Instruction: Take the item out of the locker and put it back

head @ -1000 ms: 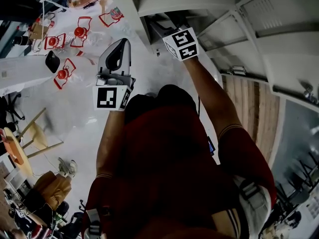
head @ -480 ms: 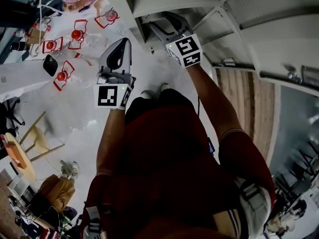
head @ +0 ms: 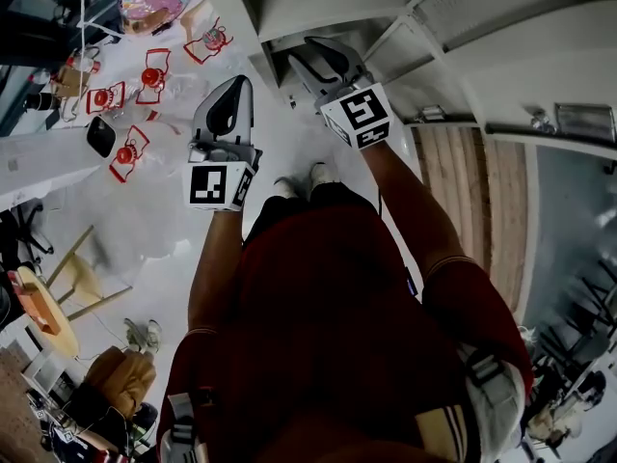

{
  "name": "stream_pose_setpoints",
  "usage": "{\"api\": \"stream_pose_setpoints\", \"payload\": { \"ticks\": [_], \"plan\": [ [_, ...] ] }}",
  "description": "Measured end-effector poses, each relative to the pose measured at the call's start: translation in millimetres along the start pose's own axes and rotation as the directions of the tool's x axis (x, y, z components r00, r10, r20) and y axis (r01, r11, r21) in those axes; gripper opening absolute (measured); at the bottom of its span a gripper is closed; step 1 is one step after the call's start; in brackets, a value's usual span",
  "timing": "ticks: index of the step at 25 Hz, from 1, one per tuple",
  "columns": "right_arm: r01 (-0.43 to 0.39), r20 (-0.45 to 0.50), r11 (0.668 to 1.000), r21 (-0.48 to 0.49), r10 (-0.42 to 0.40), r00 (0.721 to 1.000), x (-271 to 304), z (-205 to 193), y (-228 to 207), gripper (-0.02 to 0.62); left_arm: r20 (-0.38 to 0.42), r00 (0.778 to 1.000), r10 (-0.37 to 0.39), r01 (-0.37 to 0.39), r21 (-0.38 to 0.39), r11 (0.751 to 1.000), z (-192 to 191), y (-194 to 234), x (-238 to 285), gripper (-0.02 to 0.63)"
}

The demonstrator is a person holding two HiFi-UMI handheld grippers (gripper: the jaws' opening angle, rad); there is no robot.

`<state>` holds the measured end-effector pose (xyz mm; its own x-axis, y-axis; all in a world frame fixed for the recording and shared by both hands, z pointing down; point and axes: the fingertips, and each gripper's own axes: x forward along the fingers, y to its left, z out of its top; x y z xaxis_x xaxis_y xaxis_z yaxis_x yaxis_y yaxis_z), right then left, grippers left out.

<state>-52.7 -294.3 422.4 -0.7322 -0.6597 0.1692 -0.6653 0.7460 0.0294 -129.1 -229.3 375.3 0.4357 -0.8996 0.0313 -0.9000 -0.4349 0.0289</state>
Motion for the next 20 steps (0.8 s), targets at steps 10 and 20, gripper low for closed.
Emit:
{"api": "stream_pose_setpoints", "payload": {
  "ticks": [10,20],
  "plan": [
    [-0.004,0.070,1.000,0.005,0.004,0.998,-19,41,24,0.058,0.036,0.999,-0.037,0.036,0.007,0.999,18,-6,1,0.006],
    [-0.014,0.137,1.000,0.020,0.011,0.991,-32,67,43,0.020,0.053,0.997,-0.057,0.057,0.014,0.998,30,-13,-4,0.006]
  ]
}}
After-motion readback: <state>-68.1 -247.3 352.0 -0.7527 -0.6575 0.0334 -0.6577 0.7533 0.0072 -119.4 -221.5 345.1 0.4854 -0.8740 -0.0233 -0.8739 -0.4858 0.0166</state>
